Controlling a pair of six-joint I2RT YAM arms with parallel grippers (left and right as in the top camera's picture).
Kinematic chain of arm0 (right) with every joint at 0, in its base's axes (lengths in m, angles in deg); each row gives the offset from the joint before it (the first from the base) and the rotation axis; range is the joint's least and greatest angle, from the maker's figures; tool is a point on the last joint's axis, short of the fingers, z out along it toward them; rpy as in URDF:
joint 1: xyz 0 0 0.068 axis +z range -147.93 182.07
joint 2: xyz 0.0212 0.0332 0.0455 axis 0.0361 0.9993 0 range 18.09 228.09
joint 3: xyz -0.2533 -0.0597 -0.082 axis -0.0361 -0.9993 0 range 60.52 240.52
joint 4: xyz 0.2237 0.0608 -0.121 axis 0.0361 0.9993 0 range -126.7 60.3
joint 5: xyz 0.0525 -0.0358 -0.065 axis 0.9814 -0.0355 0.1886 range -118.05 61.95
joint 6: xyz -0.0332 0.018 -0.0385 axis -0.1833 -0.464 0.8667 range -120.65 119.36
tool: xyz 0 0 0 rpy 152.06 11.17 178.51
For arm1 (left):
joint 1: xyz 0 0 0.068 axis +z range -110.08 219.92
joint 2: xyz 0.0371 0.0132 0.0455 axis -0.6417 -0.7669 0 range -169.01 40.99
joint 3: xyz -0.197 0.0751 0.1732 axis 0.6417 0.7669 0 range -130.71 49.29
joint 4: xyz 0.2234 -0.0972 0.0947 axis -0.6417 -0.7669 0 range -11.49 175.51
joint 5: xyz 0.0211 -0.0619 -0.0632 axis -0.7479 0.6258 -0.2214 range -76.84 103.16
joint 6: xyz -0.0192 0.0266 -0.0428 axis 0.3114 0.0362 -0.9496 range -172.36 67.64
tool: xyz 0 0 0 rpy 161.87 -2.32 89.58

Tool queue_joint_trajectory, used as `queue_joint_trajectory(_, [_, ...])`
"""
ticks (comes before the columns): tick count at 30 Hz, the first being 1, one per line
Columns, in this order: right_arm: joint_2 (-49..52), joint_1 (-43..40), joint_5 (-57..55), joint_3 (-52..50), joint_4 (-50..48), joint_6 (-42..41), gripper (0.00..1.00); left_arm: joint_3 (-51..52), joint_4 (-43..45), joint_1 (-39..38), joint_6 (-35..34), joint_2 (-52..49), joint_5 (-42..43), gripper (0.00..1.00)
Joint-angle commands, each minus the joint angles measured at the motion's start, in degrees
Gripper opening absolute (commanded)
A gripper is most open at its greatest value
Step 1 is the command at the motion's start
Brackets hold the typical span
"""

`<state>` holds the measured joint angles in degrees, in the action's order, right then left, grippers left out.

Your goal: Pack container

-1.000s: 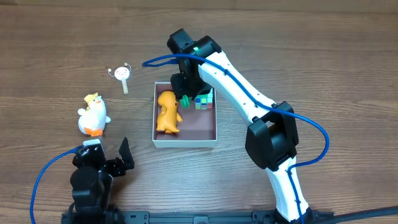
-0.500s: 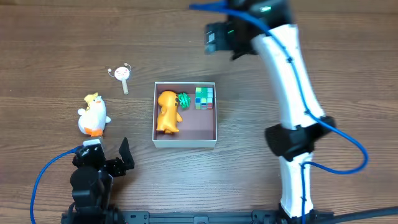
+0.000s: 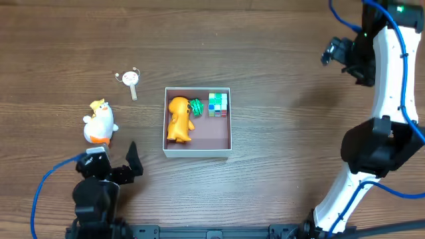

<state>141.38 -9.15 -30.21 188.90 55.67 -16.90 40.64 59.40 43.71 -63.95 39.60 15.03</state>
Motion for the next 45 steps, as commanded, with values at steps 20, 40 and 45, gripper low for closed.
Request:
queue_joint_trajectory(20, [-0.9, -2.4, -0.8, -3.4, -5.8, 0.2, 1.0, -75.9, -52.2, 4.7, 18.6, -77.5, -14.1, 1.0])
queue_joint_trajectory(40, [-0.9, -2.4, -0.8, -3.4, -5.8, 0.2, 1.0, -75.8, -46.2, 12.3, 19.2, -114.6, -0.3, 1.0])
queue_joint_trajectory(45, [-0.9, -2.4, -0.8, -3.4, -5.8, 0.2, 1.0, -75.8, -47.4, 12.3, 19.1, -118.3, -0.3, 1.0])
